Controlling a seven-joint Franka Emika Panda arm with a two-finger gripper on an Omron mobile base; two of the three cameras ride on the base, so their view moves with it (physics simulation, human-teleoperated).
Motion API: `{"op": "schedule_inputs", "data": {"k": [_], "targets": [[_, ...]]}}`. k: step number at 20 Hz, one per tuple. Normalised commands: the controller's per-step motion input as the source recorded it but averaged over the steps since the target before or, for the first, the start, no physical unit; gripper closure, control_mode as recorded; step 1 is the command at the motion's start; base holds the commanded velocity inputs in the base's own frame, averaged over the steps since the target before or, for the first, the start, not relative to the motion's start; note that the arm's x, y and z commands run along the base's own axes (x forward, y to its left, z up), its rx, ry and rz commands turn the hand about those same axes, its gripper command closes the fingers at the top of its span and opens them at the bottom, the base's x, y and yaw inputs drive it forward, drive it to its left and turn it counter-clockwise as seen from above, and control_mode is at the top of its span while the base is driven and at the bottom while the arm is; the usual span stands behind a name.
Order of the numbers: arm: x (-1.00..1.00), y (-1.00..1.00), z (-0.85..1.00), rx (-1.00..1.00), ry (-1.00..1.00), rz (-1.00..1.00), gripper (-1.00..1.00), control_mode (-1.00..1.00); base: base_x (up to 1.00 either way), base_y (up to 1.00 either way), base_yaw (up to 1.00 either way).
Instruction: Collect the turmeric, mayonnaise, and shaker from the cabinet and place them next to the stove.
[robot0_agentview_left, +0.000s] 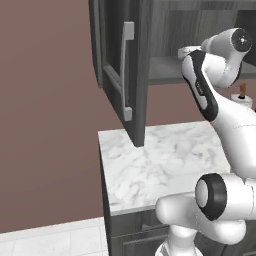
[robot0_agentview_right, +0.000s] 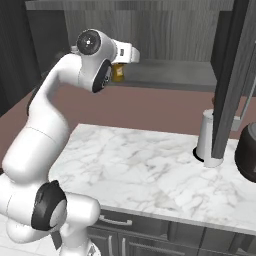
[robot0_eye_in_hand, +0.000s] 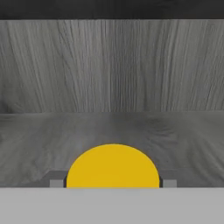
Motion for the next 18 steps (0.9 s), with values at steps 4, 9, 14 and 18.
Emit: {"op": "schedule_inputs", "data": {"k": [4, 9, 14, 18], "targets": [[-0.97, 0.00, 0.00, -0.01, 0.00, 0.01, 1.00, -1.00, 0.00, 0.00, 0.00], [-0.93, 0.00, -0.02, -0.02, 0.00, 0.01, 1.00, -1.00, 0.00, 0.00, 0.00], [-0.90, 0.00, -0.11, -0.01, 0.00, 0.01, 1.00, -1.00, 0.00, 0.00, 0.00], [-0.85, 0.00, -0.20, 0.00, 0.00, 0.01, 1.00, -1.00, 0.00, 0.00, 0.00]]}}
